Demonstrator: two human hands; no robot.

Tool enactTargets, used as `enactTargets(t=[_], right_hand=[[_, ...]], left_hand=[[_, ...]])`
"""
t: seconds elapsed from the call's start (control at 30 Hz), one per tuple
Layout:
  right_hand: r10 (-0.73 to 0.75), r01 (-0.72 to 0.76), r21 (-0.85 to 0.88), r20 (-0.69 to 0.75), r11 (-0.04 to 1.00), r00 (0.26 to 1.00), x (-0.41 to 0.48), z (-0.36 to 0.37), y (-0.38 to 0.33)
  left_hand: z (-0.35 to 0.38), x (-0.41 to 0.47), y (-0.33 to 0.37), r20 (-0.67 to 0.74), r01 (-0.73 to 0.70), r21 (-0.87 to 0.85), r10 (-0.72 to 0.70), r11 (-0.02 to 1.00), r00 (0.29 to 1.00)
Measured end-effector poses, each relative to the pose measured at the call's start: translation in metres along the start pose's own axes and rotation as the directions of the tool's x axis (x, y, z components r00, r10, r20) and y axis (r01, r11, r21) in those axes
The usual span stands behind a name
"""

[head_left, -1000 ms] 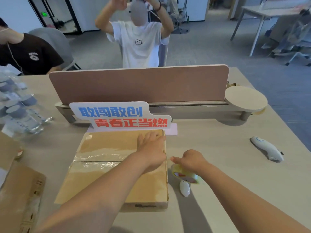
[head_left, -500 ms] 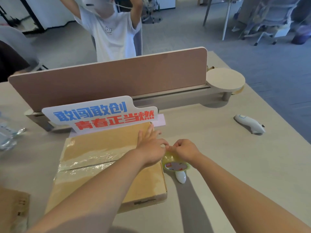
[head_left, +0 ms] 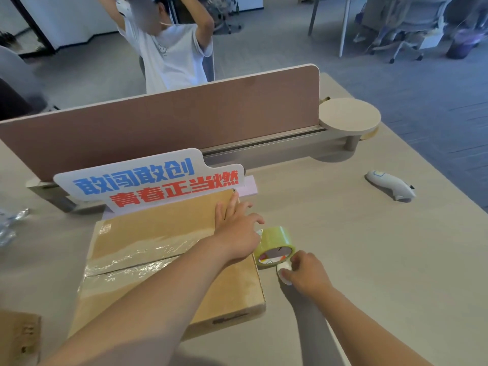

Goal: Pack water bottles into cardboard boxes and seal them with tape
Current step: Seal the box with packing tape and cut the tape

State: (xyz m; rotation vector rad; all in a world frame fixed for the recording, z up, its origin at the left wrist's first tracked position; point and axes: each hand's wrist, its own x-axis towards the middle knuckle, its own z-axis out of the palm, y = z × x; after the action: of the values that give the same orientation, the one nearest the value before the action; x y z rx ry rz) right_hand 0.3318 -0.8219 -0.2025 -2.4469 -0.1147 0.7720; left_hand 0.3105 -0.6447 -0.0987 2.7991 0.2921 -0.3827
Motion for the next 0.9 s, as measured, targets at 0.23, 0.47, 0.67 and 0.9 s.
enactTargets(t=[0.23,0.47,0.67,0.9], right_hand=[[-0.016,0.008,-0.233,-0.035,0.973,0.999,-0.007,0.003,-0.002],[0.05,-0.028,0.196,-0.112,0.98,0.992,-0.02,-0.02,0.013],[-0.037,0.061,0.537,-0.054,0.842,0.998,-0.045,-0.051,-0.013],[-0.073,0.015,0.75,0.044,0.662,0.996,-0.066,-0.08,-0.035]], left_hand=[[0.0,-0.007,-0.003,-0.04,-0.032,-0.015,0.031,0.999,0.999],[0.015,-0.014,0.003,-0.269,0.15,0.115,-0.115,0.982,0.956],[0.005,-0.011,0.0,-0.067,0.122,-0.013,-0.122,0.992,0.99],[-0.016,-0.015,-0.006,0.07,0.092,-0.115,-0.085,0.989,0.994]])
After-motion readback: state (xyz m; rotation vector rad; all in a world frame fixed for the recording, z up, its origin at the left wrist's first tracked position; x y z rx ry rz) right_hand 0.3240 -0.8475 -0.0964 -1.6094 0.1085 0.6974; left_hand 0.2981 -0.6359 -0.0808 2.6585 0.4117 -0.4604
